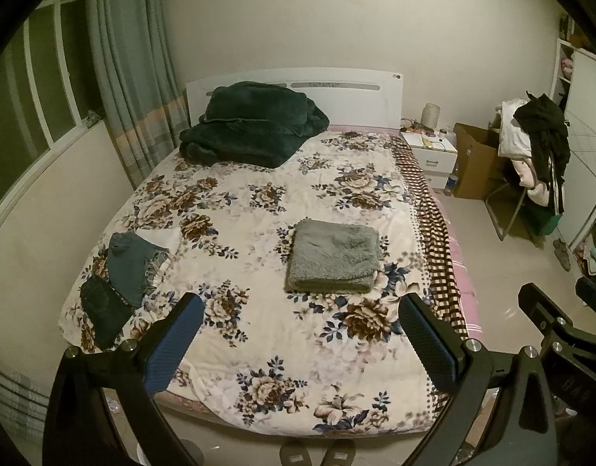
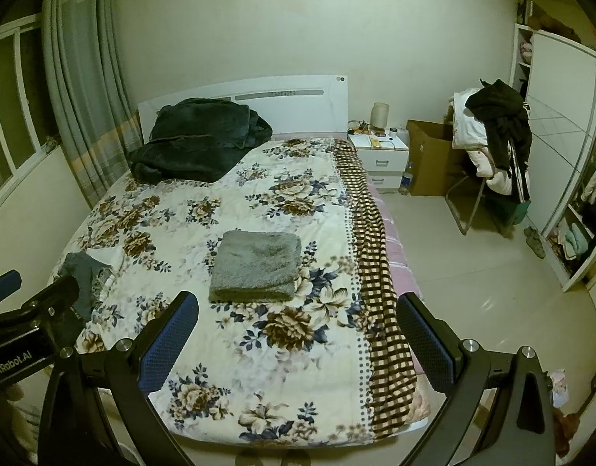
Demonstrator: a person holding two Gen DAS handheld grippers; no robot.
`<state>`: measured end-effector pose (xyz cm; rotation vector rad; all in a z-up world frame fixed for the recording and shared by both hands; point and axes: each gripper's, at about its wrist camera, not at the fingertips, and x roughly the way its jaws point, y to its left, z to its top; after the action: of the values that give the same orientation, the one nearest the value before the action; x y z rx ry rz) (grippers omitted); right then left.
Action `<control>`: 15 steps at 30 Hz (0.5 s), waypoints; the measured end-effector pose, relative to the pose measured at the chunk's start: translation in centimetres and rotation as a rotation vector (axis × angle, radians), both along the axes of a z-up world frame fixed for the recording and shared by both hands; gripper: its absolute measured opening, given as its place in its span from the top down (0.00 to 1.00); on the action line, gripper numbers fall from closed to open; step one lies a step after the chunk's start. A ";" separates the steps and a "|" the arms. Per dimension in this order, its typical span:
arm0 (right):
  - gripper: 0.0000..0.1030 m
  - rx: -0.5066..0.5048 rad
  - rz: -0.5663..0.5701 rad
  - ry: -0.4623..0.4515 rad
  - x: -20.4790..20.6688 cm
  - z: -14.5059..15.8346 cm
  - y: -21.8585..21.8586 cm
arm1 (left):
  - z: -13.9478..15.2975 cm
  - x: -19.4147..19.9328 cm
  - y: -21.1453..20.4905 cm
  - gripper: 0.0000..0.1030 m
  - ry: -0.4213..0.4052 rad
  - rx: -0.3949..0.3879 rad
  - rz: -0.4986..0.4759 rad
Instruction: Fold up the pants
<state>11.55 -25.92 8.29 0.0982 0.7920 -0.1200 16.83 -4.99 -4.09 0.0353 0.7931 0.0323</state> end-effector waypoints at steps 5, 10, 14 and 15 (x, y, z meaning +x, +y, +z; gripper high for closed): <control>0.00 0.000 0.004 0.002 0.0 -0.1 0.0 | -0.1 -0.1 -0.1 0.00 0.000 0.000 0.001; 0.00 0.002 0.008 0.004 0.2 -0.2 0.0 | 0.0 -0.1 0.0 0.00 -0.002 -0.001 0.001; 0.00 0.003 0.009 0.005 0.3 -0.2 0.0 | -0.1 -0.1 0.0 0.00 -0.002 -0.002 0.002; 0.00 0.004 0.011 0.007 0.3 -0.3 0.0 | -0.2 -0.1 0.0 0.00 -0.002 -0.001 -0.001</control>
<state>11.88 -25.89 8.03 0.0972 0.7998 -0.1085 16.68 -5.04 -4.28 0.0350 0.7909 0.0308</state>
